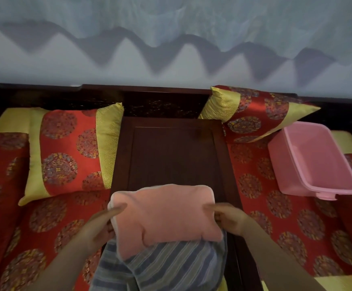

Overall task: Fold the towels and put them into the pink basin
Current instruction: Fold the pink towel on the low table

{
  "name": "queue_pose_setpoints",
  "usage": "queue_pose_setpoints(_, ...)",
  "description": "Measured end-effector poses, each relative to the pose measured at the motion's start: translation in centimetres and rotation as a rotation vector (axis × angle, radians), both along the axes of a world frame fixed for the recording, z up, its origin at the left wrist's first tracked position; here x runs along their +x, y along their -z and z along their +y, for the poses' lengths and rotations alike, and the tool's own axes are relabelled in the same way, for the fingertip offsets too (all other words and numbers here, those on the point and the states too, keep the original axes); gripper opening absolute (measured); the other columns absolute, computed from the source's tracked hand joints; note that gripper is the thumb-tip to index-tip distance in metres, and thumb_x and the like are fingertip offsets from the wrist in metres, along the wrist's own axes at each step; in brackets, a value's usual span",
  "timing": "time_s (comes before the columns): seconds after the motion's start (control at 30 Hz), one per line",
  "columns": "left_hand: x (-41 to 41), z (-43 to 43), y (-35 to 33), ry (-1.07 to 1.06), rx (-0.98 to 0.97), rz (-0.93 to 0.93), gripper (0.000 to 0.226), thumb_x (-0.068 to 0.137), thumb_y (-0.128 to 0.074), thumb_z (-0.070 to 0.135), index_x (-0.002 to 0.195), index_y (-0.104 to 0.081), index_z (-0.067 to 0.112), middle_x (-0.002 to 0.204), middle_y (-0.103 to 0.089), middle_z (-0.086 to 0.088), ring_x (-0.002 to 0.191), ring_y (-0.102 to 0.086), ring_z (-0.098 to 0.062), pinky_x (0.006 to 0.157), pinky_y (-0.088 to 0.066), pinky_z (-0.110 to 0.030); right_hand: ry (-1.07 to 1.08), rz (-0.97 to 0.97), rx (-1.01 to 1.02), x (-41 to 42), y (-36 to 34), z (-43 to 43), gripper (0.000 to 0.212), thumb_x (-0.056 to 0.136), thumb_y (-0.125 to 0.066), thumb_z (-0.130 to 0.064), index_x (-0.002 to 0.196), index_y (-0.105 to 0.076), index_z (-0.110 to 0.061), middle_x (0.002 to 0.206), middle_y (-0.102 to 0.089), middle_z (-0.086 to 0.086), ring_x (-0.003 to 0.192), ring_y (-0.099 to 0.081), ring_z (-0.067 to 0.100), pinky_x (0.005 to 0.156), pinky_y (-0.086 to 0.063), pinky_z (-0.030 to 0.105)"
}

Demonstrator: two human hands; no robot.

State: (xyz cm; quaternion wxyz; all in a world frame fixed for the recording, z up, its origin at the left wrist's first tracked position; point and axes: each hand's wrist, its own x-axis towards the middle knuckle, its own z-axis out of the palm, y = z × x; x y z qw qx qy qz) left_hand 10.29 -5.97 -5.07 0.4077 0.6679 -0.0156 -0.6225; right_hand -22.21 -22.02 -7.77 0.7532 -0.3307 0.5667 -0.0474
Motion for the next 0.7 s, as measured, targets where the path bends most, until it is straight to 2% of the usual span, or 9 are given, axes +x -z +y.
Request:
queue_pose_setpoints(0.1, -0.8, 1.9, 0.3, -0.031, 0.017, -0.027, 0.029, 0.079, -0.071, 0.015, 0.101, -0.067, -0.002, 0.082, -0.071, -0.017, 0.079, -0.063, -0.029, 0.07, -0.05, -0.037, -0.061, -0.067, -0.044, -0.6, 0.2, 1.4, 0.055, 0.057, -0.087, -0.026, 0.102, -0.072, 0.003, 0.101, -0.071, 0.02, 0.089, -0.068, 0.027, 0.084, -0.054, 0.039)
queue_pose_setpoints(0.17, -1.5, 3.1, 0.9, -0.07, 0.029, -0.086, 0.026, 0.08, -0.07, 0.011, 0.099, -0.066, -0.005, 0.081, -0.068, -0.019, 0.076, -0.06, -0.028, 0.069, -0.049, -0.036, -0.01, -0.077, -0.134, -0.6, 0.1, 2.0, 0.061, 0.058, -0.087, -0.036, 0.106, -0.071, -0.002, 0.106, -0.071, 0.018, 0.096, -0.068, 0.028, 0.082, -0.055, 0.038)
queue_pose_setpoints(0.23, -2.6, 3.8, 0.9, -0.159, -0.041, -0.144, 0.012, 0.086, -0.063, 0.011, 0.095, -0.065, 0.004, 0.079, -0.067, -0.012, 0.074, -0.057, -0.023, 0.066, -0.05, -0.032, 0.068, -0.07, -0.278, -0.2, -0.2, 2.3, 0.064, 0.061, -0.081, -0.05, 0.111, -0.069, -0.012, 0.107, -0.073, 0.009, 0.099, -0.069, 0.022, 0.078, -0.055, 0.031)
queue_pose_setpoints(0.3, -3.4, 3.9, 0.4, -0.187, -0.129, -0.331, 0.009, 0.091, -0.058, 0.017, 0.099, -0.062, 0.017, 0.088, -0.064, -0.003, 0.082, -0.057, -0.02, 0.071, -0.048, -0.033, 0.081, -0.03, -0.422, 0.5, -0.5, 2.5, 0.054, 0.071, -0.072, -0.056, 0.113, -0.065, -0.022, 0.108, -0.072, 0.002, 0.101, -0.068, 0.016, 0.078, -0.054, 0.026)
queue_pose_setpoints(0.37, -3.6, 3.8, 0.4, -0.038, -0.198, -0.603, 0.014, 0.094, -0.054, 0.019, 0.107, -0.058, 0.015, 0.093, -0.061, -0.001, 0.09, -0.055, -0.02, 0.076, -0.041, -0.034, 0.045, 0.008, -0.474, 1.1, -0.9, 2.3, 0.027, 0.088, -0.059, -0.04, 0.111, -0.062, -0.026, 0.111, -0.07, 0.002, 0.1, -0.067, 0.013, 0.08, -0.054, 0.028)
queue_pose_setpoints(0.47, -2.8, 3.5, 1.2, 0.235, -0.142, -0.811, 0.033, 0.087, -0.05, 0.036, 0.1, -0.057, 0.007, 0.081, -0.058, -0.003, 0.081, -0.056, -0.024, 0.065, -0.036, -0.032, -0.111, 0.134, -0.487, 1.4, -0.9, 1.7, 0.022, 0.094, -0.055, -0.031, 0.113, -0.061, -0.021, 0.112, -0.069, 0.007, 0.1, -0.067, 0.018, 0.086, -0.055, 0.038)
queue_pose_setpoints(0.57, -1.8, 3.0, 1.5, 0.369, 0.041, -0.777, 0.046, 0.077, -0.049, 0.048, 0.091, -0.059, 0.005, 0.079, -0.059, -0.007, 0.082, -0.06, -0.031, 0.065, -0.04, -0.036, -0.162, 0.328, -0.397, 1.1, -0.5, 1.0, 0.041, 0.085, -0.065, -0.041, 0.108, -0.058, -0.009, 0.108, -0.066, 0.012, 0.092, -0.064, 0.02, 0.08, -0.053, 0.037)
queue_pose_setpoints(0.63, -1.1, 2.6, 1.8, 0.293, 0.121, -0.7, 0.054, 0.071, -0.061, 0.056, 0.084, -0.061, 0.003, 0.073, -0.061, -0.008, 0.073, -0.061, -0.029, 0.065, -0.046, -0.037, -0.091, 0.392, -0.266, 1.2, -0.3, 0.7, 0.065, 0.076, -0.069, -0.055, 0.118, -0.053, -0.008, 0.115, -0.061, 0.011, 0.097, -0.062, 0.022, 0.081, -0.052, 0.035)
queue_pose_setpoints(0.7, -0.6, 1.8, 1.9, 0.192, 0.165, -0.651, 0.069, 0.056, -0.064, 0.071, 0.077, -0.064, 0.005, 0.067, -0.062, -0.006, 0.067, -0.06, -0.026, 0.064, -0.051, -0.037, -0.009, 0.431, -0.183, 1.8, -0.4, 0.1, 0.09, 0.07, -0.07, -0.063, 0.133, -0.045, -0.004, 0.13, -0.054, 0.015, 0.111, -0.058, 0.029, 0.089, -0.049, 0.038)
